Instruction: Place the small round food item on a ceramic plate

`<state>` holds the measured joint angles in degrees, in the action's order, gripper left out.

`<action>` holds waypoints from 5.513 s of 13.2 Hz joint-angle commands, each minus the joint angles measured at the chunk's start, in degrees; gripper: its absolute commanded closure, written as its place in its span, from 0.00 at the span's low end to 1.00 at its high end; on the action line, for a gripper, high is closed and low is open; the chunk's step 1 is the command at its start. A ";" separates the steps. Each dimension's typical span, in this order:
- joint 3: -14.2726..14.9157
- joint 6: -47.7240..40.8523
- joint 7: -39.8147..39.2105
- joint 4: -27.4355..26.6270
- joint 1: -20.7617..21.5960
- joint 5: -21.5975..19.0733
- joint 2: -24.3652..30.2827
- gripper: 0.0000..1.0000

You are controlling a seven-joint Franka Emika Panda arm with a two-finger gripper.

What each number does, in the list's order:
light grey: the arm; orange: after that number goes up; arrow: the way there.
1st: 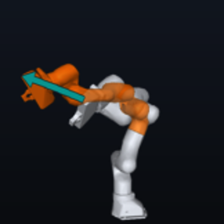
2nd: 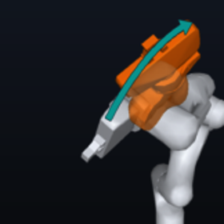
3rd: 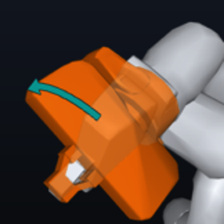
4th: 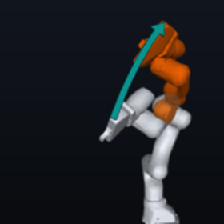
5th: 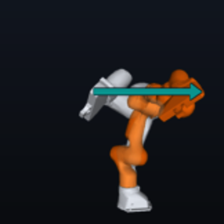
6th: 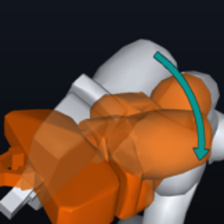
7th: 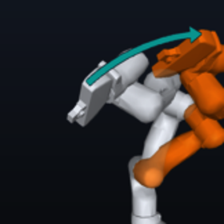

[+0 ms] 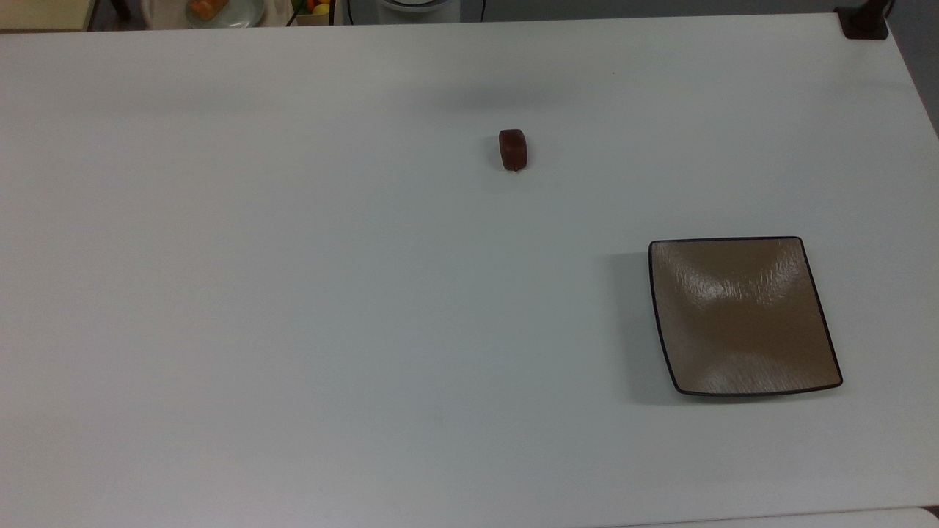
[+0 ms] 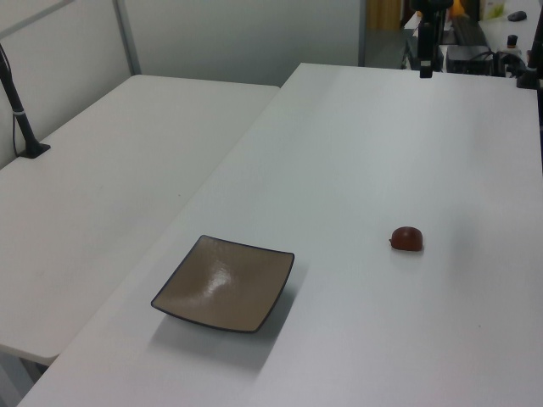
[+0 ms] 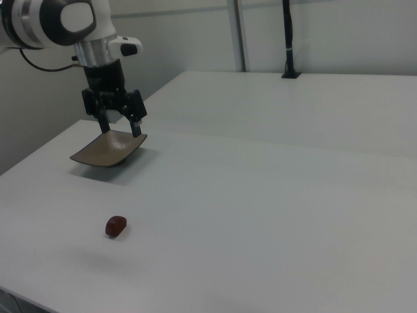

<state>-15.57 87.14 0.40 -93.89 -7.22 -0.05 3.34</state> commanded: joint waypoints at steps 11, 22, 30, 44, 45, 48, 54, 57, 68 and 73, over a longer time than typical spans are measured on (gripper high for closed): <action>-1.83 7.86 3.37 -10.86 5.90 -0.83 0.87 0.00; -6.31 30.62 13.84 -28.02 7.75 -0.48 -3.24 0.00; -6.31 36.52 13.93 -28.55 9.77 0.93 -9.66 0.00; -6.31 36.96 13.31 -28.19 10.65 9.45 -14.42 0.66; -6.40 36.88 13.14 -28.11 10.65 9.45 -14.50 0.70; -6.40 36.35 12.44 -27.41 10.65 9.37 -14.86 0.77; -6.40 36.00 12.87 -24.68 10.56 9.02 -14.77 1.00; -6.31 35.47 13.31 -20.74 10.56 8.49 -14.86 1.00; -6.31 21.49 13.14 8.97 14.77 3.21 -22.66 0.90; -5.70 24.39 14.53 19.43 21.10 3.83 -32.24 0.87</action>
<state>-22.28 110.66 12.89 -81.53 10.08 3.36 -22.85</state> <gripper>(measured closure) 0.881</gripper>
